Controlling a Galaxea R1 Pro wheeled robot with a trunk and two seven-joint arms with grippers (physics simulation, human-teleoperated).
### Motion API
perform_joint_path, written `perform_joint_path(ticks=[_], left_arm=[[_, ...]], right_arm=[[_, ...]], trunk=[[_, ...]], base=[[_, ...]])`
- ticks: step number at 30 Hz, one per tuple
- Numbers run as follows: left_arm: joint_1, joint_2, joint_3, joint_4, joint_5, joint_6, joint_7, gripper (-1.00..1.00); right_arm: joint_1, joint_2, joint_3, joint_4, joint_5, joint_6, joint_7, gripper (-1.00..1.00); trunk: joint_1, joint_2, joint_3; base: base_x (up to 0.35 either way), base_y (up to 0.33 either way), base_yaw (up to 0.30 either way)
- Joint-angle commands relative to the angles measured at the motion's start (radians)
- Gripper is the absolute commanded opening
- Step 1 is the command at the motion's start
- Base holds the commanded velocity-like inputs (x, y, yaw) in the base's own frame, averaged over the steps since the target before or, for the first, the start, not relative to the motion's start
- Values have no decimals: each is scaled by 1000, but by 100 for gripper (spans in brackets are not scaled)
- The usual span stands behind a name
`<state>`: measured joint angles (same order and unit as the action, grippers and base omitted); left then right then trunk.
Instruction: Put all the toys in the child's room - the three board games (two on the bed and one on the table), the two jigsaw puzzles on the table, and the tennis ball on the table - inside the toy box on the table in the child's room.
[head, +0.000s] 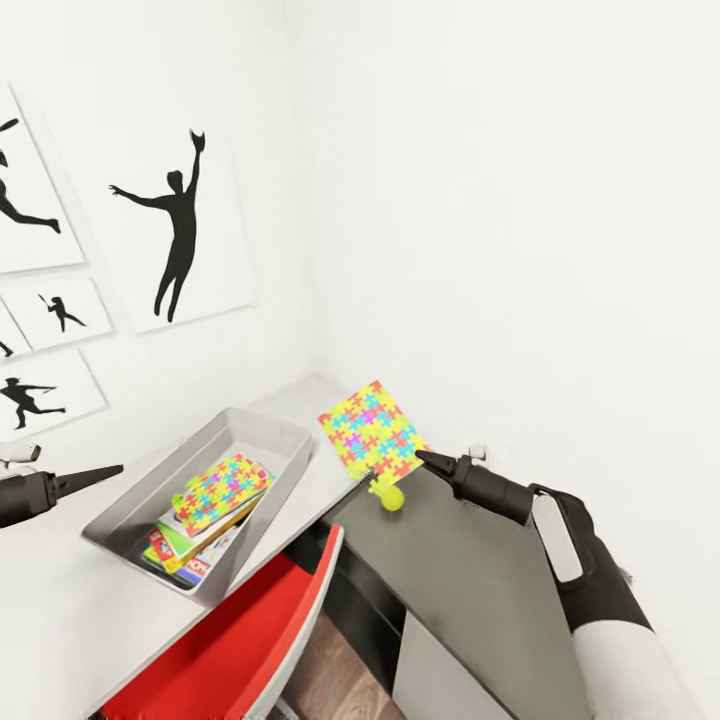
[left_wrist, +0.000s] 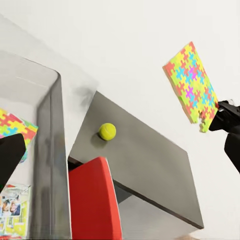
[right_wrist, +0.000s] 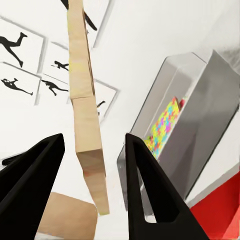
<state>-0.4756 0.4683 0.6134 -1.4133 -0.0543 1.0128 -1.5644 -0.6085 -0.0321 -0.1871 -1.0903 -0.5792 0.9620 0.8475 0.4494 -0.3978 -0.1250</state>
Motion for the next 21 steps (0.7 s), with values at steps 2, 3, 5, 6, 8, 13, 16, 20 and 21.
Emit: perform_joint_path(ticks=[2,3,5,6,8,13,16,20,21], left_arm=[[-2,0,0,0,-2,10,-6,100],[-2,0,-1,0,0,10,-6,100],[-2,-1,-1,0,-1,9,-6,100],[-2,-1,-1,0,-1,9,-6,100],[-2,-3,-2,1,-1,9,-6,100],[-2,-4,-2,2,-4,9,-6,100],[-2,-4,-1,3,-4,9,-6,100],[-2,-4,-1,4,-5,9,-6,100],[-2,-3,-1,4,-5,9,-6,100]], right_arm=[[-11,13,-1,3,5,4,-4,-100],[-16,18,0,4,5,4,-15,-100],[-37,23,0,6,5,5,-46,-100],[-52,24,0,9,5,5,-61,-100],[-104,29,0,32,5,23,-108,-100],[-198,53,0,129,5,61,-218,-100],[-228,59,0,180,3,65,-263,-100],[-235,61,0,194,3,65,-276,-100],[-236,62,0,195,2,66,-278,-100]], trunk=[[1,-2,-2],[1,-2,-2],[1,-2,-2],[1,-2,-2],[1,-2,-2],[1,-2,-2],[1,-2,-2],[1,-2,-2],[1,-2,-2]], base=[[0,0,291],[0,0,291],[0,0,291],[0,0,291],[0,0,291],[0,0,291],[0,0,291],[0,0,291],[0,0,291]])
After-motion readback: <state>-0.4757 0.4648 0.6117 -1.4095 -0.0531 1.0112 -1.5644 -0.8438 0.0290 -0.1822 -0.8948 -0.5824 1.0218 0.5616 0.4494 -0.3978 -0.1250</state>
